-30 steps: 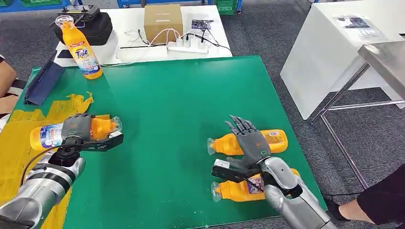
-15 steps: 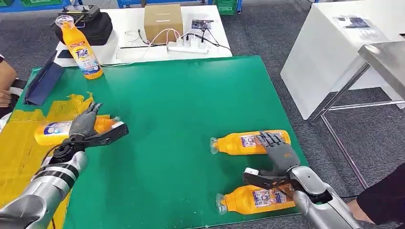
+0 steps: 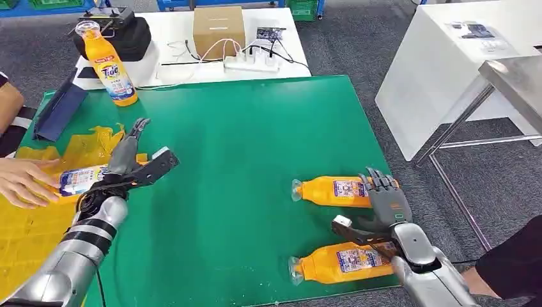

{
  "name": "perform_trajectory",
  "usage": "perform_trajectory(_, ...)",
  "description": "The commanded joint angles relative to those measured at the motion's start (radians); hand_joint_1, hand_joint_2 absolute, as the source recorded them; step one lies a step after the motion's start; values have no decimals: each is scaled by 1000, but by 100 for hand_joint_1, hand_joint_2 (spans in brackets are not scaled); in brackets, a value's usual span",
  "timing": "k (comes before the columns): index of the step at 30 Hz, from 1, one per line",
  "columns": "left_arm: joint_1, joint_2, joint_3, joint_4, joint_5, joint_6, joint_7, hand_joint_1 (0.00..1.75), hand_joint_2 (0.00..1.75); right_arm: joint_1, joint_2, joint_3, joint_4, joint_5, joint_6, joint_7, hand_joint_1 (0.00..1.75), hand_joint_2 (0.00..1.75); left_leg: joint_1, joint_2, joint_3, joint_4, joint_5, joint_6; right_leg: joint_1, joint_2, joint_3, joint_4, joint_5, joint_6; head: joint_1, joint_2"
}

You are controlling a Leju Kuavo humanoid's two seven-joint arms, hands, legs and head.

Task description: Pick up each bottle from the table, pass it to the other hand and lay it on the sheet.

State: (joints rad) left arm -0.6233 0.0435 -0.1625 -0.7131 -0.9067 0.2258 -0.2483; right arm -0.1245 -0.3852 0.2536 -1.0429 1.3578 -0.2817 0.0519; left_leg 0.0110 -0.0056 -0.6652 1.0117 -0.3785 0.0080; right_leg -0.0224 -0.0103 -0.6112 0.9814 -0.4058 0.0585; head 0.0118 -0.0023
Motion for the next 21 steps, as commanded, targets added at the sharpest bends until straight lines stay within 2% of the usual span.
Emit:
perform_trajectory(1, 76, -14, -94, -242, 97, -49, 41, 0, 175, -105, 143, -87, 187, 148, -172, 38, 0, 175, 1, 3, 3, 0, -2, 0, 1, 3, 3, -1, 0, -2, 0, 0)
perform_trajectory(4, 82, -17, -92, -231, 129, -42, 36, 0, 175, -134, 156, -94, 240, 158, -169, 39, 0, 175, 1, 3, 3, 0, -1, 0, 1, 3, 3, -1, 0, -2, 0, 0)
perform_trajectory(6, 93, -19, -86, -239, 163, -45, 19, 0, 175, -150, 160, -114, 285, 113, -106, 18, 0, 175, 1, 4, 5, -1, -2, 0, 1, 3, 4, -1, 0, -2, 1, 0)
perform_trajectory(8, 109, -21, -94, -273, 203, -60, -7, 0, 175, -170, 142, -150, 356, 14, -2, -50, 0, 175, 1, 4, 7, 0, -2, 0, 1, 4, 6, -1, -1, -3, 0, 0)
perform_trajectory(10, 111, -24, -115, -304, 240, -81, -31, 0, 175, -198, 113, -162, 442, -34, 26, -88, 0, 175, 1, 2, 4, 0, -1, 0, 1, 1, 3, -1, 0, -2, 0, 0)
perform_trajectory(11, 107, -32, -131, -320, 261, -94, -42, 0, 175, -217, 101, -169, 494, -48, 33, -98, 7, 175, 1, 2, 6, 0, -2, 0, 1, 1, 6, -1, -1, -3, 0, 0)
perform_trajectory(12, 107, -37, -141, -340, 282, -98, -50, 0, 175, -237, 99, -183, 539, -79, 57, -132, 40, 175, 1, 0, 4, 0, -1, 1, 1, 0, 4, -1, -1, -2, 1, 0)
perform_trajectory(13, 106, -37, -154, -355, 289, -100, -42, 0, 175, -244, 95, -184, 557, -86, 51, -146, 40, 175, 0, 0, 4, 0, 0, 1, 1, -1, 4, -1, -1, -2, 0, 0)
perform_trajectory(15, 106, -39, -170, -382, 323, -111, -66, 0, 175, -260, 94, -197, 597, -123, 111, -179, 131, 175, 1, -1, 6, 0, 0, 2, 1, -1, 5, -3, 0, -1, 0, 0)
perform_trajectory(17, 109, -41, -197, -420, 333, -113, -77, 0, 175, -269, 90, -196, 629, -143, 176, -198, 131, 175, 2, -1, 6, 1, 1, 3, 2, -2, 5, -4, 0, -1, 1, 0)
perform_trajectory(18, 110, -41, -210, -435, 340, -116, -81, 0, 175, -268, 86, -191, 636, -146, 194, -204, 124, 175, 1, -1, 6, 0, 2, 3, 1, -1, 3, -5, 0, -1, 1, 0)
perform_trajectory(19, 113, -40, -222, -450, 351, -124, -89, 0, 175, -266, 84, -189, 645, -153, 212, -214, 110, 175, 1, -1, 7, 0, 1, 3, 1, -2, 4, -6, 0, -2, 1, 0)
perform_trajectory(20, 115, -38, -240, -466, 352, -126, -88, 0, 175, -263, 82, -186, 653, -159, 227, -226, 131, 175, 1, -1, 8, 0, 1, 3, 1, -1, 4, -6, 0, -2, 1, 0)
perform_trajectory(21, 118, -37, -244, -475, 360, -130, -93, 0, 175, -260, 80, -183, 654, -160, 230, -235, 140, 175, 1, -2, 8, 0, 1, 3, 2, -2, 6, -7, 1, -2, 1, 0)
